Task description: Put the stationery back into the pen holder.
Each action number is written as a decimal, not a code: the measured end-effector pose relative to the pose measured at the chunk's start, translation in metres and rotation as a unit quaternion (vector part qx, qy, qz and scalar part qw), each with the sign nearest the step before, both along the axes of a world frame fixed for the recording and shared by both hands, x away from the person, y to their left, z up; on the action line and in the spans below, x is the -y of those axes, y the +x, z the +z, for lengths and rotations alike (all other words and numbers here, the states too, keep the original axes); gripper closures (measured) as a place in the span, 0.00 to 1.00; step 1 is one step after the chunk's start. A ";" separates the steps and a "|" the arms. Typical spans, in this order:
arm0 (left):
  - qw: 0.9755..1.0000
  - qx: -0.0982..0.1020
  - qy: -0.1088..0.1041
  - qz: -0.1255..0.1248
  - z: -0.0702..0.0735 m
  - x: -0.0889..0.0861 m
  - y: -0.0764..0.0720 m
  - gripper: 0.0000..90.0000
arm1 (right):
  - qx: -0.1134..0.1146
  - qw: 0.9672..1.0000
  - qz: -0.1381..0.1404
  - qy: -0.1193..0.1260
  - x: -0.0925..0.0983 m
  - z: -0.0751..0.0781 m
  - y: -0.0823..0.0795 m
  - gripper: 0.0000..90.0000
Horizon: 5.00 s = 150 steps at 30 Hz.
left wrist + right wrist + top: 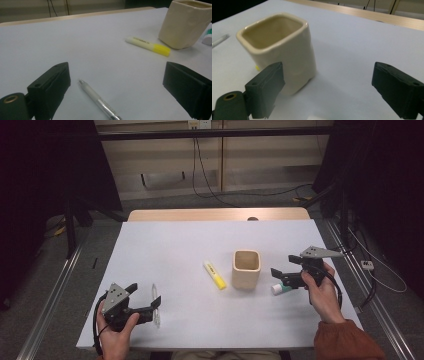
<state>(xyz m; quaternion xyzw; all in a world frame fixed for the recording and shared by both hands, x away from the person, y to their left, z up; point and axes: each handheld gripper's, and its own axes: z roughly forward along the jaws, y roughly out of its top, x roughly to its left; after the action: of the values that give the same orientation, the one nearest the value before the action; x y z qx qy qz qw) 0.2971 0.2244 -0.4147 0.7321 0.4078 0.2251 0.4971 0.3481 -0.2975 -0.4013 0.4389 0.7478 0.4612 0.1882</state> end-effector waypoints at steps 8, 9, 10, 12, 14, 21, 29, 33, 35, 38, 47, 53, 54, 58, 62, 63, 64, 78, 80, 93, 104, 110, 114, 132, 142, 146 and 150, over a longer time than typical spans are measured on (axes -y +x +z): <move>1.000 0.000 0.000 -0.002 0.000 -0.001 0.000 0.08 | -0.007 0.999 0.046 -0.005 0.011 -0.004 -0.003 0.09; 1.000 0.001 -0.001 -0.001 0.000 -0.001 0.000 0.08 | -0.007 0.997 0.070 -0.014 0.015 -0.005 -0.002 0.07; 1.000 0.001 -0.001 -0.001 0.000 -0.001 0.000 0.08 | -0.007 0.997 0.070 -0.014 0.015 -0.005 -0.002 0.07; 1.000 0.000 0.000 -0.002 0.000 0.000 0.000 0.08 | -0.006 0.996 0.089 -0.025 0.020 -0.007 0.000 0.06; 1.000 -0.001 0.002 -0.003 0.000 0.000 0.001 0.08 | -0.010 0.995 0.089 -0.054 0.025 -0.009 0.004 0.07; 1.000 -0.002 0.001 -0.003 -0.001 0.002 0.002 0.08 | 0.003 0.991 0.111 -0.082 0.032 -0.008 0.014 0.02; 1.000 -0.003 0.004 -0.004 -0.001 0.002 0.002 0.08 | -0.013 0.981 0.172 -0.094 0.028 -0.007 0.022 0.08; 1.000 -0.004 0.006 -0.007 -0.002 0.002 0.003 0.08 | -0.021 0.977 0.197 -0.084 0.030 -0.010 0.027 0.14; 1.000 -0.004 0.006 -0.006 -0.002 0.003 0.003 0.08 | -0.016 0.972 0.210 -0.107 0.030 -0.009 0.028 0.15; 1.000 -0.007 0.005 -0.005 -0.003 0.003 0.003 0.08 | -0.016 0.960 0.247 -0.134 0.028 -0.008 0.029 0.20; 1.000 -0.007 0.011 -0.008 -0.003 0.003 0.004 0.08 | -0.028 0.920 0.329 -0.210 0.013 0.000 0.036 0.23; 1.000 -0.006 0.011 -0.007 -0.003 0.003 0.003 0.08 | -0.044 0.897 0.358 -0.255 0.003 -0.001 0.041 0.32; 1.000 -0.007 0.010 -0.007 -0.003 0.003 0.003 0.09 | -0.049 0.896 0.361 -0.253 0.002 -0.002 0.042 0.33; 1.000 -0.006 0.011 -0.007 -0.003 0.003 0.003 0.09 | -0.060 0.882 0.377 -0.276 -0.003 -0.004 0.045 0.33; 1.000 -0.008 0.011 -0.007 -0.003 0.003 0.004 0.09 | -0.063 0.869 0.388 -0.299 -0.009 -0.004 0.043 0.34; 1.000 -0.008 0.010 -0.008 -0.003 0.004 0.004 0.09 | -0.070 0.867 0.388 -0.306 -0.010 -0.004 0.042 0.37; 1.000 -0.008 0.009 -0.009 -0.003 0.004 0.003 0.09 | -0.073 0.861 0.392 -0.316 -0.011 -0.005 0.041 0.39; 1.000 -0.010 0.012 -0.012 -0.004 0.004 0.003 0.09 | -0.086 0.830 0.419 -0.358 -0.019 -0.017 0.041 0.52; 1.000 -0.011 0.012 -0.012 -0.004 0.004 0.004 0.09 | -0.086 0.825 0.424 -0.363 -0.020 -0.019 0.042 0.53; 1.000 -0.011 0.013 -0.013 -0.004 0.004 0.004 0.09 | -0.098 0.816 0.438 -0.363 -0.022 -0.021 0.042 0.72; 1.000 -0.011 0.012 -0.013 -0.004 0.004 0.004 0.10 | -0.103 0.844 0.412 -0.329 -0.016 -0.017 0.041 0.73; 1.000 -0.011 0.013 -0.013 -0.004 0.003 0.003 0.10 | -0.088 0.866 0.393 -0.295 -0.010 -0.011 0.037 0.73; 1.000 -0.013 0.010 -0.012 -0.004 0.004 0.004 0.10 | -0.074 0.880 0.380 -0.276 -0.007 -0.008 0.032 0.73; 1.000 -0.013 0.010 -0.011 -0.004 0.004 0.004 0.10 | -0.046 0.941 0.296 -0.157 0.010 -0.011 0.017 0.73; 1.000 -0.010 0.009 -0.013 -0.003 0.003 0.003 0.10 | -0.038 0.960 0.264 -0.087 0.018 -0.010 0.011 0.73; 1.000 -0.011 0.009 -0.014 -0.003 0.003 0.003 0.10 | -0.028 0.966 0.249 -0.069 0.019 -0.010 0.010 0.73; 1.000 -0.010 0.008 -0.015 -0.003 0.003 0.003 0.10 | -0.017 0.972 0.228 -0.056 0.019 -0.007 0.010 0.73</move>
<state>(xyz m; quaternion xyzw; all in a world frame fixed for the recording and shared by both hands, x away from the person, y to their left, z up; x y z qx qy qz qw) 0.2999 0.2210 -0.4174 0.7443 0.4001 0.2139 0.4901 0.3577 -0.3161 -0.4083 0.2535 0.8562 0.4413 0.0894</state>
